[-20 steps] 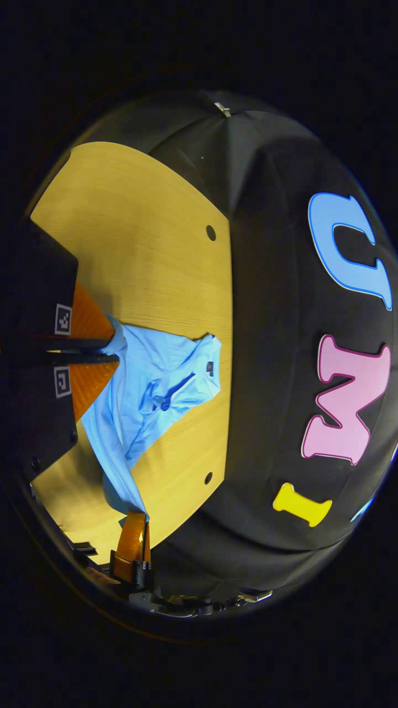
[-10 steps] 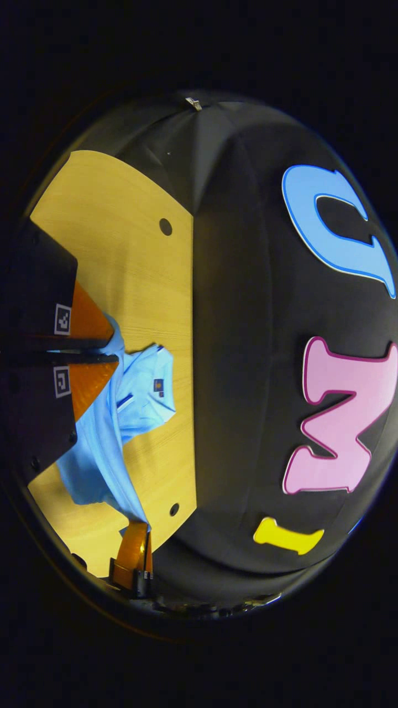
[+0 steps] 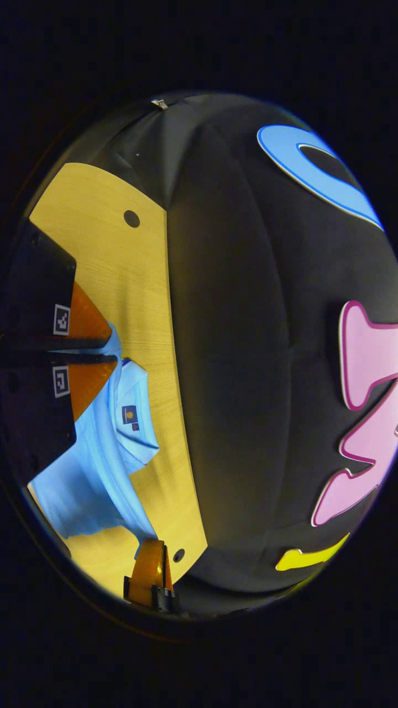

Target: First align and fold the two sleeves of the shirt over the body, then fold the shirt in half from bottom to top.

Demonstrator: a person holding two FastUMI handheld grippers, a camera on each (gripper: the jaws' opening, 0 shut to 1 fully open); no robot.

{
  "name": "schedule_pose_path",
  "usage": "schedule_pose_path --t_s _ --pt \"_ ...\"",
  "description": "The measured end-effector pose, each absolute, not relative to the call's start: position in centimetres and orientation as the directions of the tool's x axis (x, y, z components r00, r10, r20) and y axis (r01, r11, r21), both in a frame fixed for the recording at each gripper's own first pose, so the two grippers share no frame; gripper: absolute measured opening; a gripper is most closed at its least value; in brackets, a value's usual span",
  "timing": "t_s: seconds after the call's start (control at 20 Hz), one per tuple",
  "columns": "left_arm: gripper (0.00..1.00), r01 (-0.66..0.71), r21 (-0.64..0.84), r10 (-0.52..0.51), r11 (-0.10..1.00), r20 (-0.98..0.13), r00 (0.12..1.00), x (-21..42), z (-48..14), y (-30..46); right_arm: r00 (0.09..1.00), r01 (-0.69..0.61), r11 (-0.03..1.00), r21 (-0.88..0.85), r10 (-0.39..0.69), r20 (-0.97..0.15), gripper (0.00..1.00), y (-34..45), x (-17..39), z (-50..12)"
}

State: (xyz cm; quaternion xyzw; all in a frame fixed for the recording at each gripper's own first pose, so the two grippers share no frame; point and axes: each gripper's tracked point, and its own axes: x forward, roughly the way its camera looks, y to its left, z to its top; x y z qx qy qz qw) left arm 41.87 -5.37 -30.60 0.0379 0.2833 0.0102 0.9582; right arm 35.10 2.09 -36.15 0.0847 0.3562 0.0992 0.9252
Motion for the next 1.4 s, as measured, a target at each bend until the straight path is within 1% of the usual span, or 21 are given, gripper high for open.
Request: schedule_pose_path --t_s 0.2,0.45,0.6,0.85,0.95,1.0,1.05,1.1,1.15,1.2,1.25,1.3,1.35,1.4 --pt "0.06 -0.012 0.078 0.055 0.997 -0.582 0.811 44.0 -33.4 -5.1 0.700 -0.111 0.969 0.222 0.235 -0.674 0.11 2.7 37.1 -39.1" --pt "0.06 -0.022 0.097 0.081 0.995 -0.656 0.750 44.2 -37.4 -4.8 0.655 -0.119 0.971 0.206 0.233 -0.719 0.11 3.9 37.4 -42.7" --pt "0.06 -0.029 0.095 0.086 0.995 -0.675 0.733 44.0 -38.5 -4.5 0.620 -0.121 0.971 0.204 0.235 -0.748 0.11 4.2 36.8 -44.7" --pt "0.06 -0.023 0.112 0.096 0.993 -0.708 0.700 43.5 -39.5 -4.5 0.593 -0.110 0.973 0.204 0.229 -0.772 0.11 4.7 36.3 -45.9" --pt "0.11 -0.021 0.126 0.105 0.992 -0.712 0.694 43.4 -39.7 -4.6 0.592 -0.094 0.973 0.211 0.225 -0.774 0.11 4.7 36.4 -46.0" --pt "0.15 -0.024 0.125 0.106 0.992 -0.711 0.695 43.4 -39.9 -4.8 0.591 -0.091 0.973 0.210 0.222 -0.775 0.11 4.6 36.4 -46.0" --pt "0.15 -0.027 0.130 0.112 0.991 -0.712 0.693 43.4 -39.9 -4.6 0.594 -0.089 0.976 0.200 0.213 -0.776 0.12 4.4 36.4 -46.3" --pt "0.20 -0.033 0.139 0.123 0.990 -0.711 0.692 43.4 -40.1 -4.4 0.596 -0.090 0.978 0.186 0.202 -0.777 0.18 4.1 36.3 -46.1" --pt "0.17 -0.036 0.143 0.128 0.989 -0.713 0.690 43.2 -40.0 -4.3 0.599 -0.091 0.980 0.174 0.194 -0.777 0.25 3.8 36.4 -46.2" --pt "0.27 -0.044 0.151 0.139 0.988 -0.710 0.690 43.1 -39.8 -4.1 0.599 -0.091 0.982 0.165 0.186 -0.779 0.35 3.6 36.3 -46.1" --pt "0.31 -0.050 0.156 0.147 0.986 -0.706 0.693 43.1 -39.6 -3.9 0.601 -0.086 0.985 0.151 0.172 -0.780 0.34 3.3 36.2 -45.9" --pt "0.38 -0.061 0.172 0.165 0.983 -0.702 0.692 43.0 -39.3 -3.5 0.605 -0.083 0.986 0.142 0.163 -0.780 0.46 3.1 36.2 -45.8" --pt "0.52 -0.066 0.183 0.177 0.981 -0.696 0.696 42.8 -39.1 -3.4 0.610 -0.079 0.987 0.143 0.161 -0.776 0.52 3.0 36.2 -45.6" --pt "0.65 -0.066 0.190 0.181 0.980 -0.692 0.699 42.7 -38.9 -3.4 0.613 -0.079 0.985 0.150 0.167 -0.772 0.67 3.1 36.1 -45.4"
